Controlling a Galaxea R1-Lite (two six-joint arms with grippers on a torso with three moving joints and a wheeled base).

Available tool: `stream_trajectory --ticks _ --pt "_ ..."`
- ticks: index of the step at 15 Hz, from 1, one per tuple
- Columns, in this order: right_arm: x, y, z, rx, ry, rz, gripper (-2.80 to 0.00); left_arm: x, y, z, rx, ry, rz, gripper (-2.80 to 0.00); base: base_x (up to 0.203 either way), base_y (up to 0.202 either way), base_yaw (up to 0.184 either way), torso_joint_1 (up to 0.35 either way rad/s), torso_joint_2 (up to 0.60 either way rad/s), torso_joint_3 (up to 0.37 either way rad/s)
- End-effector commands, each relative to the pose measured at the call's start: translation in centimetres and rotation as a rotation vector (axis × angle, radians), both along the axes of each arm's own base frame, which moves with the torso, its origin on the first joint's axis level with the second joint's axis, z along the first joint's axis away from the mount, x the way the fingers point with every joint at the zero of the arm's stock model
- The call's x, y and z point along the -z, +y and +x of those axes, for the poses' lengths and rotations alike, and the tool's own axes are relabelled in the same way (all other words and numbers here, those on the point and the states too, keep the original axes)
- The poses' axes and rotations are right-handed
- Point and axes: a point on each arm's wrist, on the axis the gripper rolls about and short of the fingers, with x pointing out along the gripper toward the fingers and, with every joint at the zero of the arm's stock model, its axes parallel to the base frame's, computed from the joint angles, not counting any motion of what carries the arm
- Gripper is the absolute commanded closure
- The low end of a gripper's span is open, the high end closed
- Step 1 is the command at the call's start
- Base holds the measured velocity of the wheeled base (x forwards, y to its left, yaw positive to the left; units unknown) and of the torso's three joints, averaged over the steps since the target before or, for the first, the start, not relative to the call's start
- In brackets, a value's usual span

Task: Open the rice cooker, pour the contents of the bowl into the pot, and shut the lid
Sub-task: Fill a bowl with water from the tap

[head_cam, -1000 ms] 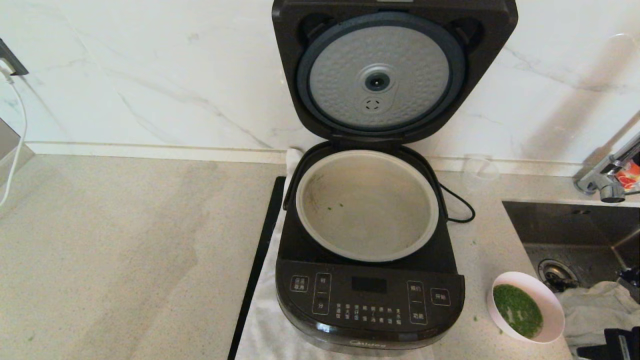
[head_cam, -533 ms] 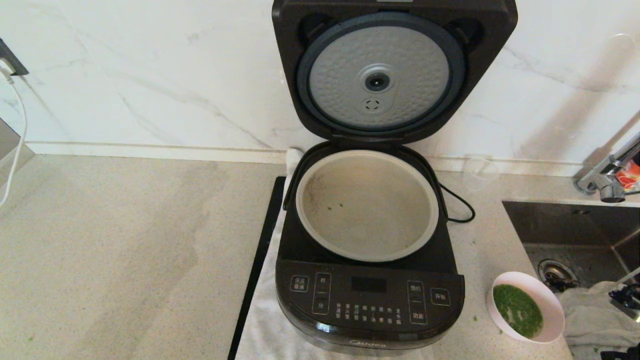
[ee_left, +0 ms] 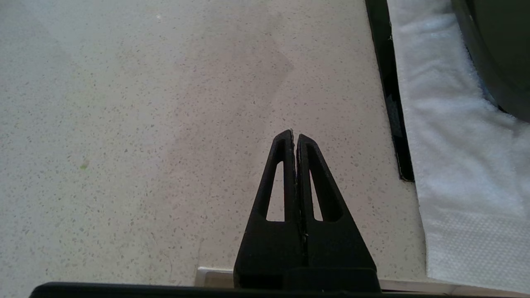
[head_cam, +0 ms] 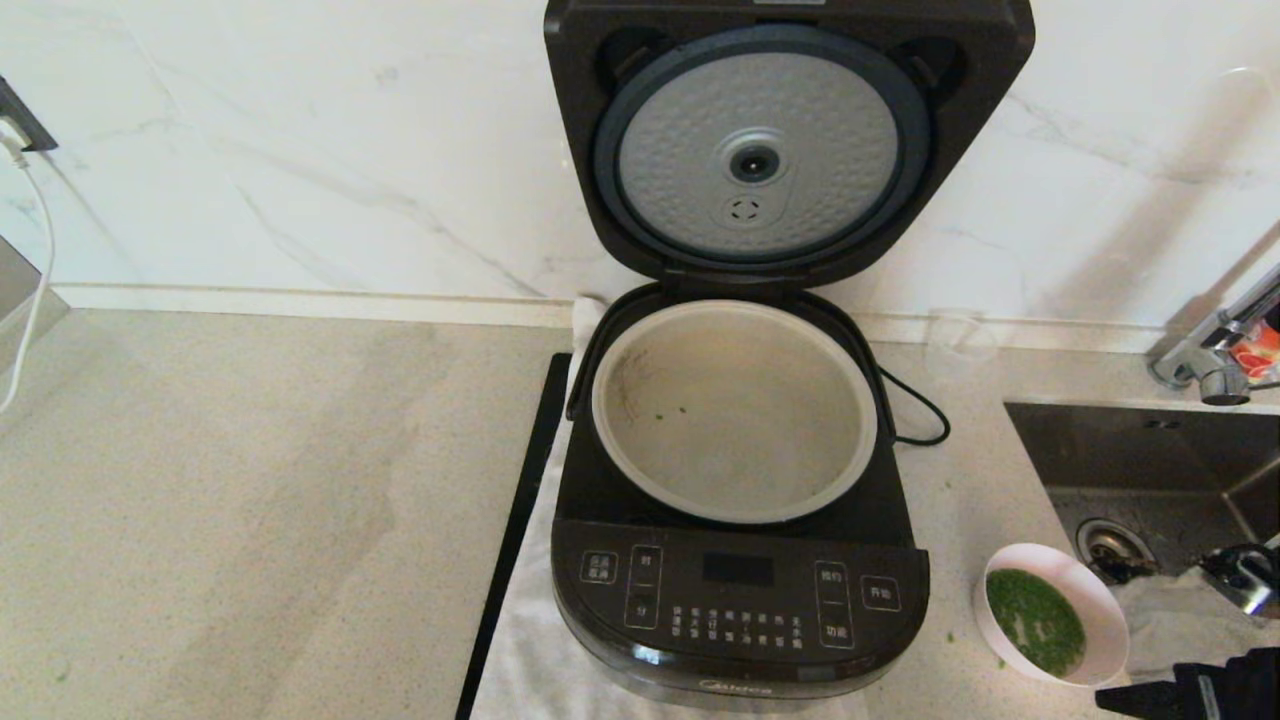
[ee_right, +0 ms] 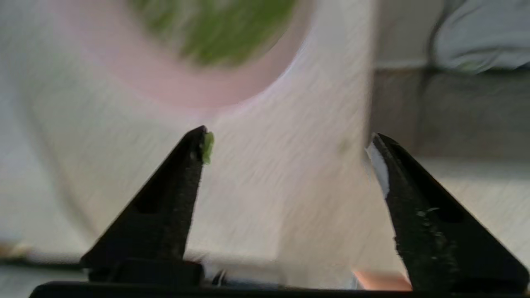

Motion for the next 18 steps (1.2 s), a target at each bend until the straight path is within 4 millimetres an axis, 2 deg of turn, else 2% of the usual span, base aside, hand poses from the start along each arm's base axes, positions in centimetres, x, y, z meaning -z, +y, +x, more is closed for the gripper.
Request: stream_trajectory --ticks 1,5,9,11,14,18 --pt "2.1 -1.0 2.1 0.027 0.031 -0.011 -2.8 0.0 0.0 0.0 0.0 -0.001 0.0 0.0 0.0 0.0 0.0 0.0 0.0 0.0" --pt "2.1 -1.6 2.9 0.053 -0.003 -0.022 -2.8 0.0 0.0 0.0 0.0 -0.001 0.0 0.0 0.0 0.0 0.0 0.0 0.0 0.0" --pt "0.6 -1.5 2.3 0.062 -0.059 -0.018 -2.8 0.0 0.0 0.0 0.0 -0.002 0.0 0.0 0.0 0.0 0.0 0.0 0.0 0.0" --pt "-0.7 -1.6 2.7 0.074 -0.092 -0.003 -2.8 0.0 0.0 0.0 0.0 -0.001 0.0 0.0 0.0 0.0 0.0 0.0 0.0 0.0" --pt "-2.4 -2.2 4.1 0.116 -0.111 0.033 -2.8 0.0 0.0 0.0 0.0 -0.002 0.0 0.0 0.0 0.0 0.0 0.0 0.0 0.0" --pt "-1.9 -3.0 6.4 0.138 -0.088 0.056 -2.8 0.0 0.0 0.0 0.0 -0.001 0.0 0.0 0.0 0.0 0.0 0.0 0.0 0.0"
